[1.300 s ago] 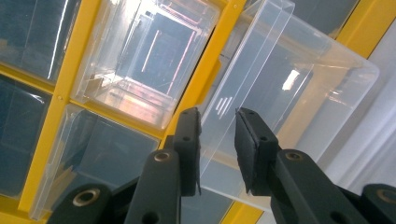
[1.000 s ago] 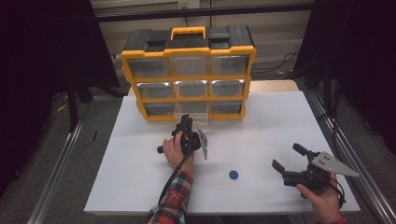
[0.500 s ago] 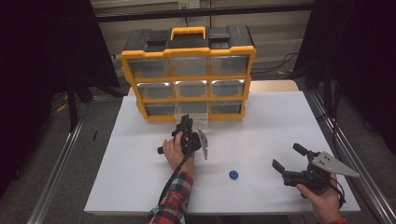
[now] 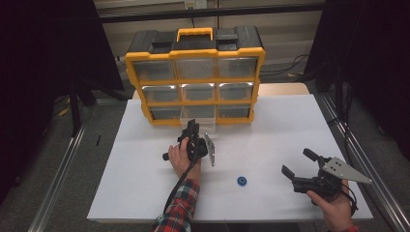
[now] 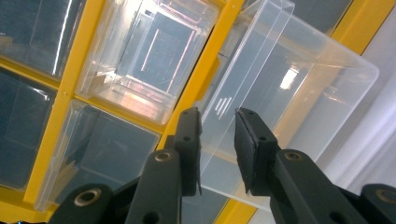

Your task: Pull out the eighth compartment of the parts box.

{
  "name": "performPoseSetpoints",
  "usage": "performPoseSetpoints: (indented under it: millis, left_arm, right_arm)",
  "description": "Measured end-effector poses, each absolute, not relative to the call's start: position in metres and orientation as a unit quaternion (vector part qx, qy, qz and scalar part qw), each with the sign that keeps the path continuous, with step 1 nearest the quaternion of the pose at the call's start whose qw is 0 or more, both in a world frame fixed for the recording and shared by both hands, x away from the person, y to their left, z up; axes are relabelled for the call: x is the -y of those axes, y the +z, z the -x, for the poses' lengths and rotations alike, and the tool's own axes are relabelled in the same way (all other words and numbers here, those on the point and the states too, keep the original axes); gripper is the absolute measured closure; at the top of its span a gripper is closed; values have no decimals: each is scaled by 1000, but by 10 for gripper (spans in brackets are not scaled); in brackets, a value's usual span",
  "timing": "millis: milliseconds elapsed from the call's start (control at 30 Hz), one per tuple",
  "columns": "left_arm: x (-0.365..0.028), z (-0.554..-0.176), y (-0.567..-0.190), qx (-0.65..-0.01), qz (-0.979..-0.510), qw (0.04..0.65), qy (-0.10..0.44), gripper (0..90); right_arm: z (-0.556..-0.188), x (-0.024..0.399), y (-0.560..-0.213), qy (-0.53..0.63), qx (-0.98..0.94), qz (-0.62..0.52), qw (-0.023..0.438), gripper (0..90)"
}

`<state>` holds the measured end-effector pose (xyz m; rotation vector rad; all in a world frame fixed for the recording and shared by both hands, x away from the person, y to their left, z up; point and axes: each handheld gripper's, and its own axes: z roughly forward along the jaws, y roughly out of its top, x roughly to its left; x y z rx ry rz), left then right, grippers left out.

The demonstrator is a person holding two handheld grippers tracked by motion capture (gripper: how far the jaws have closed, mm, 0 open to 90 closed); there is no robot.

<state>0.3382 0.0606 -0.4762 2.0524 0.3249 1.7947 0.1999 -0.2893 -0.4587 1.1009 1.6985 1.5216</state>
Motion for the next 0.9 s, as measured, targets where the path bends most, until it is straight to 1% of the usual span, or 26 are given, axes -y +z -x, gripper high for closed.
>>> performPoseSetpoints:
  millis: [200,233,433,500,533,600,667,700,767,800,833,900]
  left_arm:
    - [-61,-337,-475,-112,-733,199,641,717]
    - [-61,-336,-474,-110,-735,190,641,717]
    - [-60,-336,-476,-115,-729,216,640,716]
    - [-61,-334,-474,-114,-735,197,638,715]
    - [-61,-335,-476,-117,-731,214,637,714]
    - [-61,-333,-474,-115,-733,204,639,713]
    - [-60,-333,-476,-119,-729,217,639,712]
    - [-61,-331,-474,-119,-734,201,638,711]
    - [-60,-332,-475,-118,-729,216,639,710]
    - [-61,-331,-475,-116,-731,211,638,711]
    - [-59,-330,-477,-122,-728,224,636,710]
    - [-60,-330,-475,-115,-729,219,639,709]
  right_arm:
    - [-200,289,-459,572,-640,-416,301,10]
    - [-200,289,-459,572,-640,-416,301,10]
    - [-200,289,-459,572,-640,-415,301,10]
    - [-200,289,-459,572,-640,-416,301,10]
    - [-200,289,-459,572,-640,-416,300,10]
    - [-200,289,-459,571,-640,-416,301,10]
    - [-200,289,-459,572,-640,-416,300,10]
    - [-200,289,-459,572,-640,-416,301,10]
    - [-200,289,-459,572,-640,-416,300,10]
    - [-200,288,-459,573,-637,-419,300,10]
    - [-200,288,-459,573,-637,-420,300,10]
    - [-200,288,-459,572,-639,-417,300,10]
